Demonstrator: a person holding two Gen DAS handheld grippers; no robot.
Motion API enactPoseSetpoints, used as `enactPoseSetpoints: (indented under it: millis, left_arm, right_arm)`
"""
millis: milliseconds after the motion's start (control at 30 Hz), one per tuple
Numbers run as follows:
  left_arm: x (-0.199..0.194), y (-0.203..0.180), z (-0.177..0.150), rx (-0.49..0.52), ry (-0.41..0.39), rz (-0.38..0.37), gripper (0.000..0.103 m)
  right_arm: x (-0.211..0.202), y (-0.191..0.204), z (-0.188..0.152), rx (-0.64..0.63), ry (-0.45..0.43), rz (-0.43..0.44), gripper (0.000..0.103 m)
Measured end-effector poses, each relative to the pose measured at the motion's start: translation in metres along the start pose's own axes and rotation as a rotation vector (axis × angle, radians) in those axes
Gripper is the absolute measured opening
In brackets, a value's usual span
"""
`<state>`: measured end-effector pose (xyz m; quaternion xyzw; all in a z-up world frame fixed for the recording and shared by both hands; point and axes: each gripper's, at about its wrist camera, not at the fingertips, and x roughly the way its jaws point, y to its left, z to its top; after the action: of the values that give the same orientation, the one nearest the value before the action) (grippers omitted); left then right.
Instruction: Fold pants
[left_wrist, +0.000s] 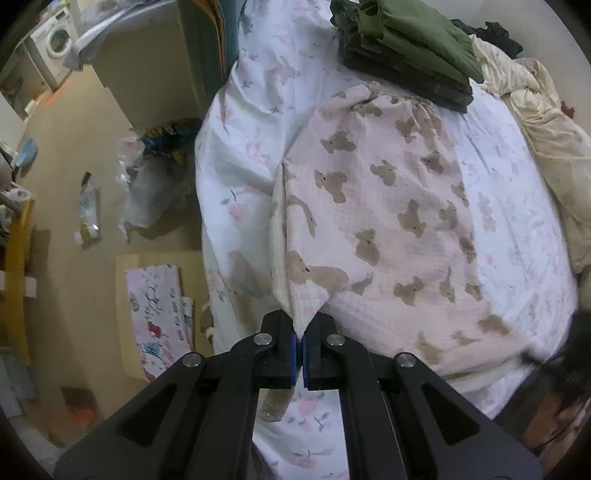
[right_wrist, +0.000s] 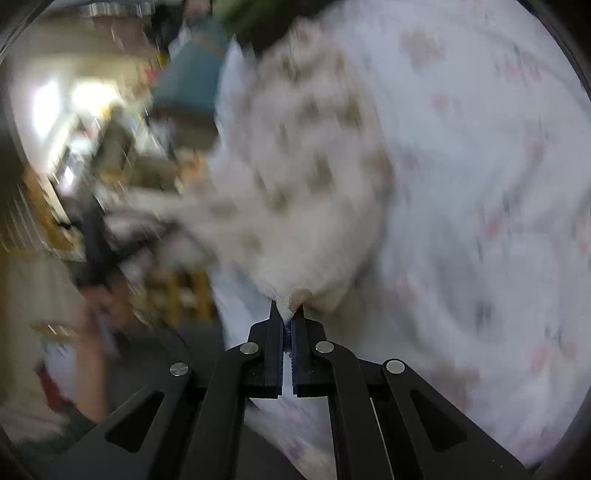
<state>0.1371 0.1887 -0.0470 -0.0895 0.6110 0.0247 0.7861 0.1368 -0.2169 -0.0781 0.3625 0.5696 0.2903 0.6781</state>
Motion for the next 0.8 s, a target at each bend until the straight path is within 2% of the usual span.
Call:
enactPoseSetpoints:
  millis: [67, 133, 200, 233, 333, 367, 467, 533, 600, 700, 733, 800]
  left_arm:
    - [0.007, -0.001, 0.003, -0.003, 0.019, 0.019, 0.0]
    - [0.014, 0.0, 0.006, -0.01, 0.041, 0.024, 0.0]
    - [0.02, -0.001, 0.008, -0.009, 0.057, 0.024, 0.0]
    - [0.021, -0.002, 0.008, -0.01, 0.059, 0.02, 0.0]
    - [0.023, -0.005, 0.009, -0.013, 0.063, 0.014, 0.0]
    - [0.022, -0.006, 0.009, -0.014, 0.062, 0.009, 0.0]
    - [0.02, -0.01, 0.01, -0.003, 0.05, 0.005, 0.0]
    - [0.019, -0.013, 0.011, 0.003, 0.049, -0.004, 0.0]
    - [0.018, -0.016, 0.012, 0.01, 0.046, -0.008, 0.0]
    - [0.018, -0.017, 0.013, 0.006, 0.044, -0.01, 0.0]
    - [0.018, -0.017, 0.013, 0.004, 0.044, -0.01, 0.0]
    - [0.017, -0.016, 0.013, 0.001, 0.044, -0.018, 0.0]
  right_arm:
    - [-0.003, -0.008, 0.035, 0.067, -0.094, -0.007, 0.002]
    - [0.006, -0.02, 0.057, 0.124, -0.134, -0.038, 0.005]
    - [0.023, -0.037, 0.075, 0.185, -0.135, -0.07, 0.008]
    - [0.037, -0.044, 0.082, 0.202, -0.095, -0.124, 0.012]
    - [0.048, -0.042, 0.075, 0.145, -0.026, -0.204, 0.06]
    - [0.045, -0.033, 0.072, 0.097, -0.019, -0.217, 0.062]
    - [0.032, -0.017, 0.043, -0.009, 0.008, -0.255, 0.063]
    - [0.035, -0.02, 0.013, -0.032, 0.066, -0.237, 0.063]
    - [0.049, -0.021, -0.009, -0.054, 0.124, -0.235, 0.063]
    - [0.073, -0.016, -0.029, -0.127, 0.174, -0.279, 0.065]
    - [0.082, -0.013, -0.031, -0.159, 0.179, -0.282, 0.061]
    - [0.094, -0.008, -0.031, -0.2, 0.174, -0.305, 0.032]
